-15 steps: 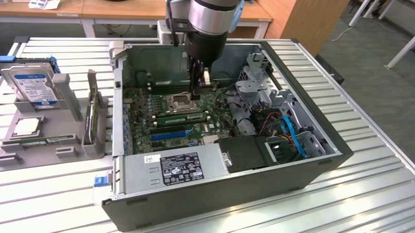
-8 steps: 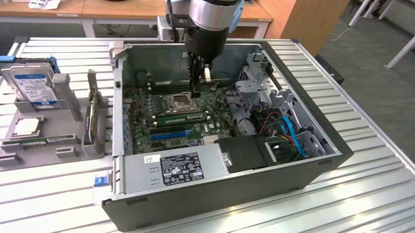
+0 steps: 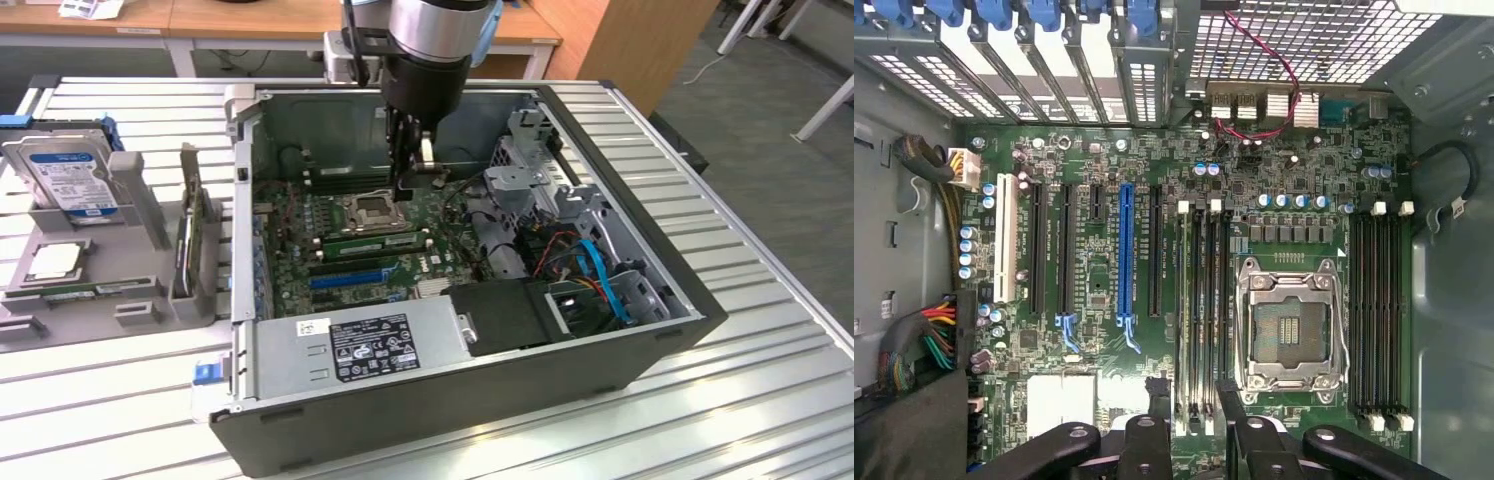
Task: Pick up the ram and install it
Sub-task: 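Insert the ram into the slot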
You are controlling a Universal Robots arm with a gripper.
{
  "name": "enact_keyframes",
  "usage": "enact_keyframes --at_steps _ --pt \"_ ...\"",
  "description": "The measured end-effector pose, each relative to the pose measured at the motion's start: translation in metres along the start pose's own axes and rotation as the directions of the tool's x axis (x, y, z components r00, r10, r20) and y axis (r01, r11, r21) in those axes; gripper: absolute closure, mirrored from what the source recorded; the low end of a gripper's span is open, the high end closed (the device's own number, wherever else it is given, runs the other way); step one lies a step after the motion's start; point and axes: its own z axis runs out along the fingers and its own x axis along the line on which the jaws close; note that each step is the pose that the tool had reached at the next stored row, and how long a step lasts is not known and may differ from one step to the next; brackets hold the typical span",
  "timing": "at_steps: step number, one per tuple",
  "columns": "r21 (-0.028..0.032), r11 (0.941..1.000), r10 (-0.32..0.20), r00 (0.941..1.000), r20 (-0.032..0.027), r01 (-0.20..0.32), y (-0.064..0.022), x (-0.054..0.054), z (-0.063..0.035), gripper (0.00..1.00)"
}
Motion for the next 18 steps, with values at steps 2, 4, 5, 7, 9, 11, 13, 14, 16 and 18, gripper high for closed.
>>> enact_keyframes --at_steps 2,4,5,7,9,11,13,14,16,18 --pt "-0.0001 1.0 0.0 1.0 -0.0002 0.0 0.0 0.0 -0.0004 0.69" --pt "-0.0001 1.0 0.0 1.0 -0.0002 0.0 0.0001 -0.0001 -0.0015 0.69" --pt "0.0 1.0 0.0 1.0 0.0 0.0 0.0001 -0.0001 -0.002 0.69" --pt "0.0 1.0 0.0 1.0 0.0001 0.0 0.0002 -0.0001 -0.0029 0.69" --pt "0.0 1.0 0.0 1.0 0.0001 0.0 0.0002 -0.0001 -0.0038 0.69" --pt "0.0 1.0 0.0 1.0 0.0 0.0 0.0002 -0.0002 -0.0048 0.69" --pt "0.0 1.0 0.0 1.0 -0.0001 0.0 0.0003 -0.0002 -0.0061 0.69" --pt "0.0 1.0 0.0 1.0 0.0 0.0 0.0003 -0.0002 -0.0068 0.69" --pt "0.0 1.0 0.0 1.0 0.0 0.0 0.0004 -0.0003 -0.0084 0.69" --pt "0.0 1.0 0.0 1.0 0.0 0.0 0.0004 -0.0003 -0.0099 0.69"
